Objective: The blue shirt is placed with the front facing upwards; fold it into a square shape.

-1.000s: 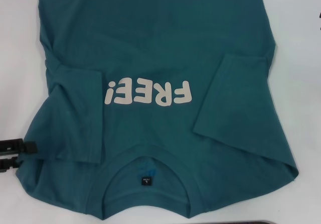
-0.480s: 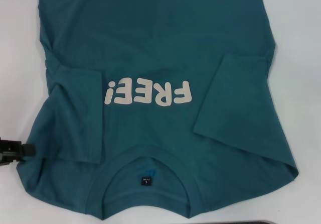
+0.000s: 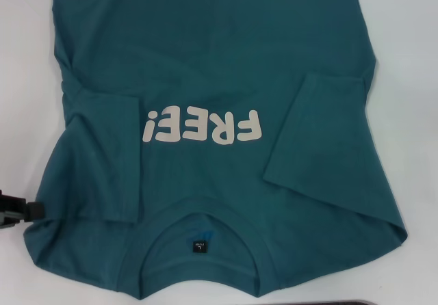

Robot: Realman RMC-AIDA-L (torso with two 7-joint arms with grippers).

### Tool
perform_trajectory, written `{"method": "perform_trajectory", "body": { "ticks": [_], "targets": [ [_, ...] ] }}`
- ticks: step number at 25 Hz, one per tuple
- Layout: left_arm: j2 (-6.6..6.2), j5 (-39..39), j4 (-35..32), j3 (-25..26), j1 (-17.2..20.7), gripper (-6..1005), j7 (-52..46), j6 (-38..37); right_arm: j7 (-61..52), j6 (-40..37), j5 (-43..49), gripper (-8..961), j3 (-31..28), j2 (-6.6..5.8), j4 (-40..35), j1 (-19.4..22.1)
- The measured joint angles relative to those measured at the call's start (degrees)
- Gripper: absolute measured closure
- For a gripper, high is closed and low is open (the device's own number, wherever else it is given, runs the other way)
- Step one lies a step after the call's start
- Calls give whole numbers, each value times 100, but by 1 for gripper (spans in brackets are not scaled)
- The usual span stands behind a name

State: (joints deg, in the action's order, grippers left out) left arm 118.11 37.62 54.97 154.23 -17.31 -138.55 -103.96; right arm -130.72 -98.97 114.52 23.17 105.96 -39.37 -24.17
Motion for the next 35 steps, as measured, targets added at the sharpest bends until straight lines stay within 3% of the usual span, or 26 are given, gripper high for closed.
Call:
{"method": "perform_trajectory", "body": {
  "ticks": [5, 10, 15, 25, 35],
  "targets": [
    [-69, 71, -27, 40, 0, 947, 56, -307, -6, -30, 50, 302, 34, -23, 0, 1],
    [-176, 113, -65, 49, -53, 947, 16, -511, -6, -473, 572, 302, 80, -255, -19, 52],
    [-472, 106, -638, 59, -296, 947, -138, -371, 31, -1213, 1402, 302, 45, -453, -115, 54],
    [-654, 65, -834, 21, -554, 948, -207, -109, -273, -1447, 2184, 302, 349, -393, 59, -49],
    [-732, 61, -948, 41, -651, 947, -300, 65, -469, -1465, 2384, 302, 1275, -364, 91, -170]
  ]
}}
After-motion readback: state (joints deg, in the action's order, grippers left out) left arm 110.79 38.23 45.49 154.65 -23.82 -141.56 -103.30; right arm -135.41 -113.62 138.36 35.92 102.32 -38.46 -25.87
